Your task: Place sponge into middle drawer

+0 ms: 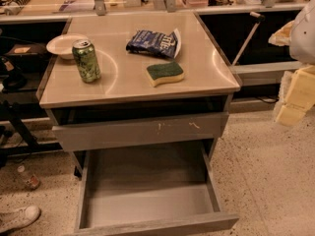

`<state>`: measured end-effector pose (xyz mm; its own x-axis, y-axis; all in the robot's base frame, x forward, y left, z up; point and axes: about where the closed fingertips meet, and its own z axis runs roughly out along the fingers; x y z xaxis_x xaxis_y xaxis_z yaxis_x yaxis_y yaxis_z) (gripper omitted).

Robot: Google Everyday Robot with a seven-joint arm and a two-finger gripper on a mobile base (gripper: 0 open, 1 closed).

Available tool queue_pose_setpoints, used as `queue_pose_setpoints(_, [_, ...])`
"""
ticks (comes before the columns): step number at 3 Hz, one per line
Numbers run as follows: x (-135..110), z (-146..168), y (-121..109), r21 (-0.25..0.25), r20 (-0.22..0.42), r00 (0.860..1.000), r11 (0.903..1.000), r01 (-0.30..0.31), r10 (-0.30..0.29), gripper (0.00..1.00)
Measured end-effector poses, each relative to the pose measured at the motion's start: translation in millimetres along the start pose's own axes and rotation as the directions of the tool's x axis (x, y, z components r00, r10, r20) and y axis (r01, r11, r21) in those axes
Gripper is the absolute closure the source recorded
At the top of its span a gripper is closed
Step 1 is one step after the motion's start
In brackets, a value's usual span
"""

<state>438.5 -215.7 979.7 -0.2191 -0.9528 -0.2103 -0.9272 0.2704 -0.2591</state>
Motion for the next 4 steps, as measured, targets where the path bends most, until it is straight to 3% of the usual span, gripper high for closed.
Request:
queue_pose_setpoints(1, [0, 0, 0, 0.000, 0.000, 1.000, 1.0000, 0.000, 0.000, 0.00])
queue_pose_setpoints(2, [-18, 17, -15, 0.004, 0.020, 0.999, 0.9988, 0.049, -0.049, 0.00])
queue_pose_setpoints(3, [-49, 43, -45, 0.005, 0.045, 0.991, 0.9923, 0.124, -0.124, 0.00])
queue_pose_setpoints(4, [-83, 68, -75, -0.004, 0.058, 0.975, 0.9769, 0.213, -0.213, 0.00])
